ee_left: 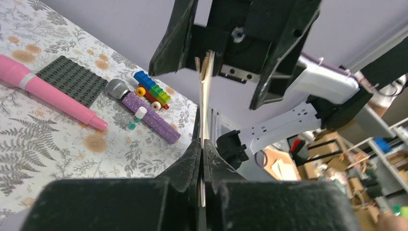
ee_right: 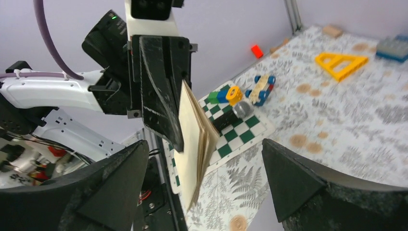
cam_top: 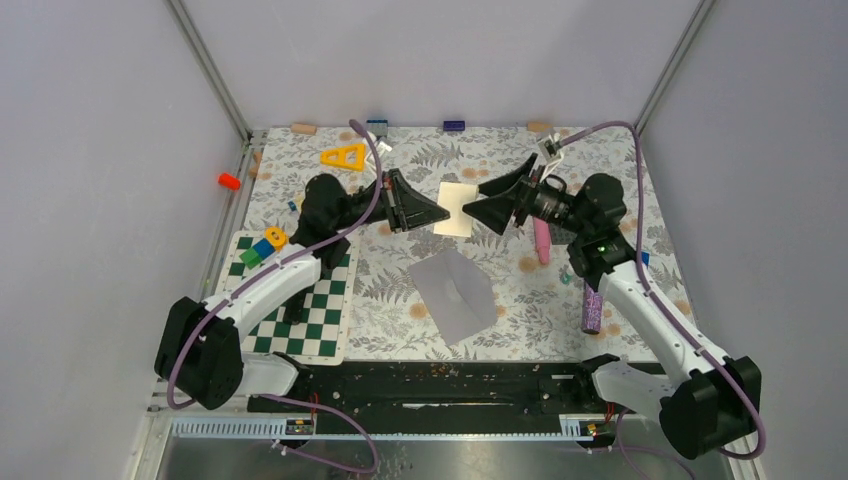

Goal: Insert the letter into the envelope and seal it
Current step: Place the letter in the envelope.

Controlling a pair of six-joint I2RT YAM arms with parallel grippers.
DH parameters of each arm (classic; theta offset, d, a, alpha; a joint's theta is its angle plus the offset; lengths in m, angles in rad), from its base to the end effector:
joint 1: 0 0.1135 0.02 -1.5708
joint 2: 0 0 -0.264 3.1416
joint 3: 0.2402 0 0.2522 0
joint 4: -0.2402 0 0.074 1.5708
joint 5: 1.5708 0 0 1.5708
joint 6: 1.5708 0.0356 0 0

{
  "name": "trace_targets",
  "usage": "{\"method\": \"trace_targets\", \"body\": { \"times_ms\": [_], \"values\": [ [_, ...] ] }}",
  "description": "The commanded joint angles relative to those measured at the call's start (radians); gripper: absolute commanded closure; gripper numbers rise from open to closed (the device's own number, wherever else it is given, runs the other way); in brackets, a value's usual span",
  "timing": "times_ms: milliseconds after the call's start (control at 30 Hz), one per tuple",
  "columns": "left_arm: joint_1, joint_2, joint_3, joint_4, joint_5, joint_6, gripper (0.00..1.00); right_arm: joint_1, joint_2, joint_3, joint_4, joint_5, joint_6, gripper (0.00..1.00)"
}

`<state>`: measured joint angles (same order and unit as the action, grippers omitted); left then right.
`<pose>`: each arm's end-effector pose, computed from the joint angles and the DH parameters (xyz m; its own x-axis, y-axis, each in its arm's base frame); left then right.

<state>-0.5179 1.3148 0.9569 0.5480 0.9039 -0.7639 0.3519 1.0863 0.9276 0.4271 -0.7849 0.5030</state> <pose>0.2450 -0.1718 0.3574 -0.5570 -0.1751 -0.8118 0.8188 0.0475 -0.5721 0.2204 0.1077 0.3940 -0.2078 0.2870 -0.9351 -0.8941 0.3320 0.3006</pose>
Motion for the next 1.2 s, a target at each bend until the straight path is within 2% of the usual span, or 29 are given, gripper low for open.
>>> {"method": "trace_targets", "body": {
  "times_ms": [0, 100, 267, 433, 600, 867, 1067, 1167],
  "values": [
    [0.04, -0.015, -0.113, 0.502, -0.06, -0.286, 1.0, -0.005, -0.007, -0.08, 0.257, 0.028, 0.141, 0.06],
    [0.044, -0.011, -0.115, 0.485, -0.072, -0.287, 1.0, -0.005, -0.004, -0.097, 0.26, -0.004, 0.134, 0.06],
    [0.044, -0.006, -0.117, 0.479, -0.085, -0.292, 1.0, -0.004, 0.03, -0.097, 0.35, -0.094, 0.226, 0.08],
    [0.044, -0.002, -0.123, 0.468, -0.088, -0.278, 1.0, -0.004, 0.064, -0.095, 0.412, -0.117, 0.284, 0.11],
    [0.044, 0.004, -0.119, 0.457, -0.086, -0.272, 1.0, 0.002, 0.1, -0.094, 0.452, -0.136, 0.326, 0.17],
    [0.043, 0.015, -0.118, 0.436, -0.087, -0.254, 1.0, 0.036, 0.11, -0.078, 0.46, -0.157, 0.327, 0.34],
    [0.042, 0.017, -0.122, 0.423, -0.089, -0.24, 1.0, 0.047, 0.117, -0.071, 0.46, -0.149, 0.333, 0.41],
    [0.042, 0.015, -0.125, 0.422, -0.091, -0.235, 1.0, 0.047, 0.117, -0.072, 0.454, -0.134, 0.33, 0.48]
  ]
}}
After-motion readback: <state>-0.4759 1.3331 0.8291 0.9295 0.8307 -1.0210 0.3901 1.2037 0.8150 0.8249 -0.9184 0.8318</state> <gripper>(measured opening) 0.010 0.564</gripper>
